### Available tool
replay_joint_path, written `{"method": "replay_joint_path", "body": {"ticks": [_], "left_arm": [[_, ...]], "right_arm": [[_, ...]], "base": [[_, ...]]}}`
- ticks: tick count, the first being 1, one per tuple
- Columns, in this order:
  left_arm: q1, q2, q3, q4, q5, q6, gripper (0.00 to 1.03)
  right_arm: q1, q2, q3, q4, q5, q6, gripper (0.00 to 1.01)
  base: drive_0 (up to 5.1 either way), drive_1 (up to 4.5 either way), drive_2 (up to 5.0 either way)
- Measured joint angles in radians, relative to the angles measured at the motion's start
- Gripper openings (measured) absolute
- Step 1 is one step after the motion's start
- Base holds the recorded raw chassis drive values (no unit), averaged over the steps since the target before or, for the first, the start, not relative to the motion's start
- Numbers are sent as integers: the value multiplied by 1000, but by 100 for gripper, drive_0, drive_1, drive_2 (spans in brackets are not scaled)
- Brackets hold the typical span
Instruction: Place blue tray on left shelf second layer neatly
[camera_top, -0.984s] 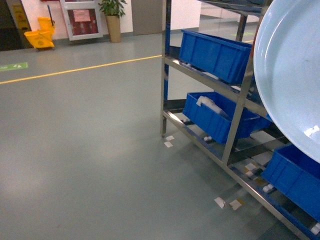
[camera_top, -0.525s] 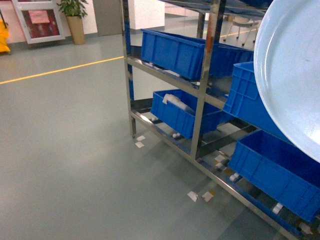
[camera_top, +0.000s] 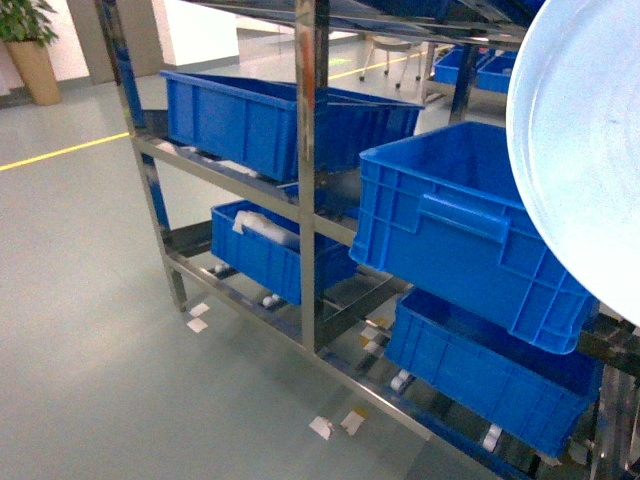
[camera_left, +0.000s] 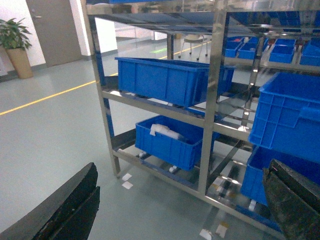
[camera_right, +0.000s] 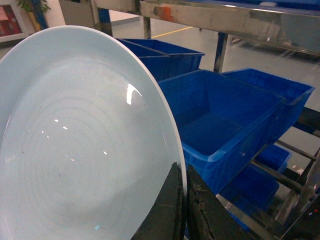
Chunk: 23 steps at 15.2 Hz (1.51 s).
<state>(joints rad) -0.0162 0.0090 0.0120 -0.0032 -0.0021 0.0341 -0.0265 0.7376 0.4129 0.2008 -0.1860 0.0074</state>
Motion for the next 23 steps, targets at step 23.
{"method": "replay_joint_path", "body": {"ticks": [23], "left_arm": [[-1,0,0,-4,-2,0,98]], "right_arm": [[0,0,0,0,-3,0,2]], "base": [[-370,109,-204]]}}
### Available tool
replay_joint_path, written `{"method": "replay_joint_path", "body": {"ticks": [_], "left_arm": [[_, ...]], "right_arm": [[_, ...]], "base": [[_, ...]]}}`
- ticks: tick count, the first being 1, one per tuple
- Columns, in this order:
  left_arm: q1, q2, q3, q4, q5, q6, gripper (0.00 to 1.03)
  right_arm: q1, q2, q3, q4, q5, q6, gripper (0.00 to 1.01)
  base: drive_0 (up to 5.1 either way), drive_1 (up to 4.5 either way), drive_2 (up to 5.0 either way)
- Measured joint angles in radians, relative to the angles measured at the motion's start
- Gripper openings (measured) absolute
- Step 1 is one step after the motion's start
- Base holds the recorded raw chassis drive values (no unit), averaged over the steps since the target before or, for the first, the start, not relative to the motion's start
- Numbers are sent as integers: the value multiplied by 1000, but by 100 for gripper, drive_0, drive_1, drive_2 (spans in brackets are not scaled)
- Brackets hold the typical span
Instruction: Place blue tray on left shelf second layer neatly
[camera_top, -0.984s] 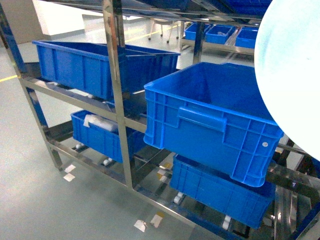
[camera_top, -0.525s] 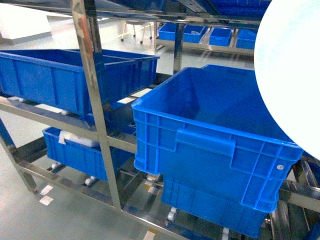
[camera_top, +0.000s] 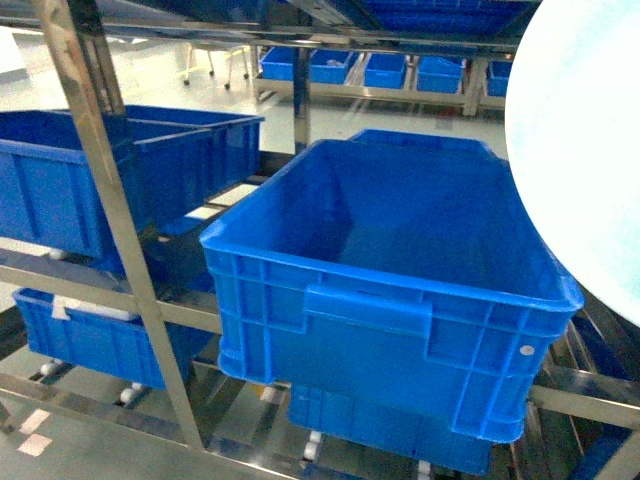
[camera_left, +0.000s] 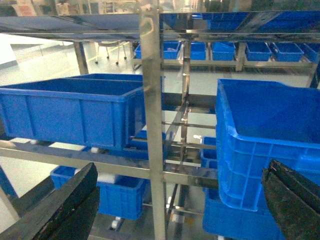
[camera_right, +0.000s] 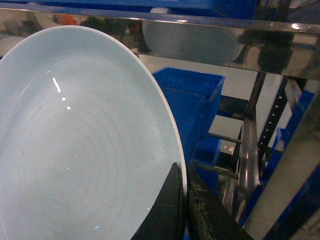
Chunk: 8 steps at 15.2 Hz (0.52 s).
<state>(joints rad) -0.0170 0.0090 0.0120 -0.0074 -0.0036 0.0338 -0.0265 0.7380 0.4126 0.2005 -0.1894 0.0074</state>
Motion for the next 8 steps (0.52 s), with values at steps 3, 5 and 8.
{"method": "replay_joint_path", "body": {"ticks": [3,5,8], "left_arm": [[0,0,0,2,4,0,98],[0,0,0,0,3,0,98],[0,0,0,1,3,0,98]], "right_arm": [[-1,-1,0,0,7,0,2],[0,-1,0,2,1,0,2],[0,-3,0,3,2,0,2]], "base": [[-591,271,-135],[-564,298,-189],[-494,369,-121]]}}
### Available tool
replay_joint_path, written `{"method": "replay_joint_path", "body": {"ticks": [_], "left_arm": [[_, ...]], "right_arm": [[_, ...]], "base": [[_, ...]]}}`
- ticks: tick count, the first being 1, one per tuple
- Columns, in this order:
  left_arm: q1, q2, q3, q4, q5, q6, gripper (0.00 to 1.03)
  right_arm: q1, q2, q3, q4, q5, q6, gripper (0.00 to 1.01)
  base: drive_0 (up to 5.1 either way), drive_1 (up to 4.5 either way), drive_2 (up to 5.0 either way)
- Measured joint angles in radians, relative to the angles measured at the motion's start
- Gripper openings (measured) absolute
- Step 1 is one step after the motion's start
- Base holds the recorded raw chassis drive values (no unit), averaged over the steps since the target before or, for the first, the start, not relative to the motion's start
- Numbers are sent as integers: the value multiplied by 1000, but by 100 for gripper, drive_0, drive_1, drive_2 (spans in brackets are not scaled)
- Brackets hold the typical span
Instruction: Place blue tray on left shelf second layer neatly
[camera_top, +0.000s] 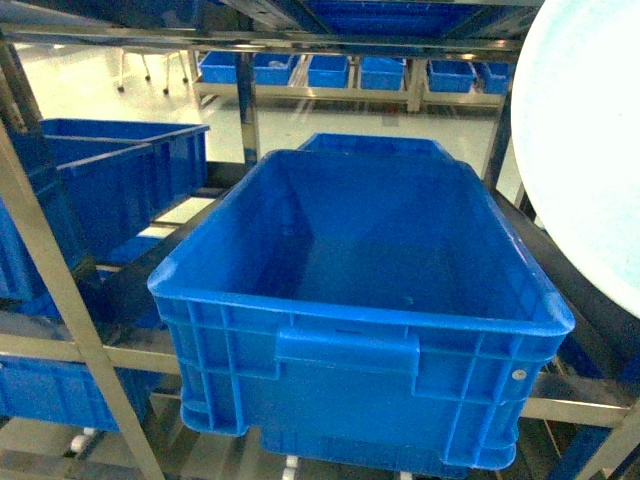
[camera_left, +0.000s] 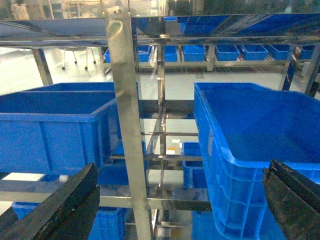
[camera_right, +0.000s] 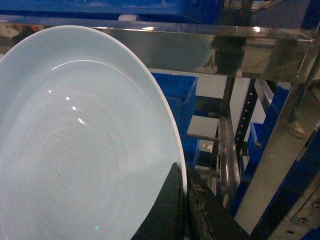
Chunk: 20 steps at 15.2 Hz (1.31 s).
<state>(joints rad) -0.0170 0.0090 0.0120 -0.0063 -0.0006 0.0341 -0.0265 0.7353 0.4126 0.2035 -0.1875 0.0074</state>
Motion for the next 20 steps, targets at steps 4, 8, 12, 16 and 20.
{"method": "replay_joint_path", "body": {"ticks": [4,8,12,16,20], "left_arm": [[0,0,0,-6,-7,0,98],[1,0,0,0,-3,0,98],[0,0,0,-1,-3,0,98],[0,0,0,-1,-3,0,98],[0,0,0,-1,-3,0,98]], "right_arm": [[2,7,0,-5,-9,0,2],[0,2,0,-3,-1,0,2],[0,2,0,-2,0,0,2],[-26,112,18,-248,-104,188,2],[-11,288,0,-38,-46,327,2]], "base": [[-81,131,14],[-19,-19,-19],[0,0,0],[0,0,0],[0,0,0]]}}
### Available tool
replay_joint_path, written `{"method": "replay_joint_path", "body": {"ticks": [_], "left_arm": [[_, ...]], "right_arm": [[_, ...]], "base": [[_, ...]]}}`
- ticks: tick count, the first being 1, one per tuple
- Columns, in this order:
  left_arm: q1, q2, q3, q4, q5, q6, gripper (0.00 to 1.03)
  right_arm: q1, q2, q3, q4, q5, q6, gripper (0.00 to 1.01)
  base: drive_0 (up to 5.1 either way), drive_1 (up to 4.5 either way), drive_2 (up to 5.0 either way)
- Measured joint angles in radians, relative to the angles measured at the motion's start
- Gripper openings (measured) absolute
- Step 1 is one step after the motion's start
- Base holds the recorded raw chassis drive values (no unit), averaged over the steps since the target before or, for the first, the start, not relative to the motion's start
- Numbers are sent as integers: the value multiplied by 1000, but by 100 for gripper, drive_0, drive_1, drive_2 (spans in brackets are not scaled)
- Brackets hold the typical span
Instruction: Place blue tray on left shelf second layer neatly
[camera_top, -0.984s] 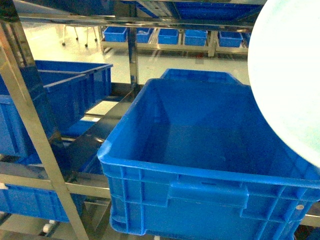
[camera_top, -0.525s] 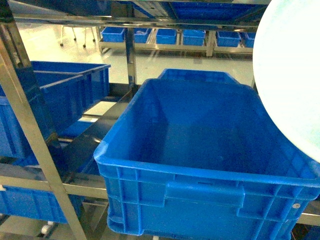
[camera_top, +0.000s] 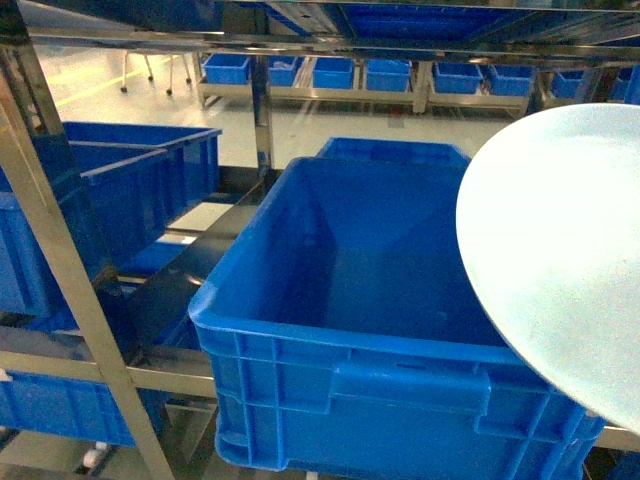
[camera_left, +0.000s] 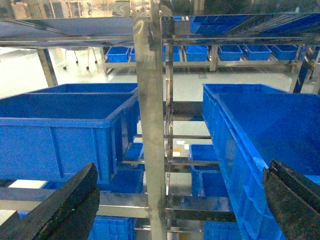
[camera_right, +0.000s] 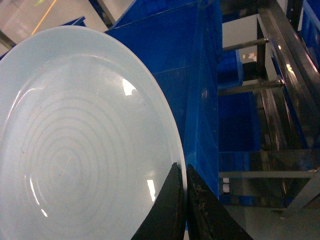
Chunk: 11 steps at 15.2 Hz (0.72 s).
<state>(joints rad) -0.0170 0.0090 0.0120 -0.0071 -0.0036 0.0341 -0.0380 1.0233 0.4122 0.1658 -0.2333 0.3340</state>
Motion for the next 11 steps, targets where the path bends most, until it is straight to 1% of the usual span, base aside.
{"method": "replay_joint_path", "body": {"ticks": [2,3,5,6,7,8,11], "left_arm": [[0,0,0,0,0,0,98],[0,0,0,0,0,0,98],[0,0,0,0,0,0,98],[0,0,0,0,0,0,98],[0,0,0,0,0,0,98],[0,0,0,0,0,0,98],[0,0,0,0,0,0,98]], "right_arm": [[6,81,0,60,37,55,2],[10,122,1,106,56,89,2],[19,182,17,173,91,176,2],[30,210,33,181,104,233,2],[51,240,54,171,129,276,2],[80,265,74,166,155,297,2],[165,313,136,182,238,302,2]], "base": [[0,0,0],[0,0,0],[0,0,0],[0,0,0],[0,0,0],[0,0,0],[0,0,0]]}}
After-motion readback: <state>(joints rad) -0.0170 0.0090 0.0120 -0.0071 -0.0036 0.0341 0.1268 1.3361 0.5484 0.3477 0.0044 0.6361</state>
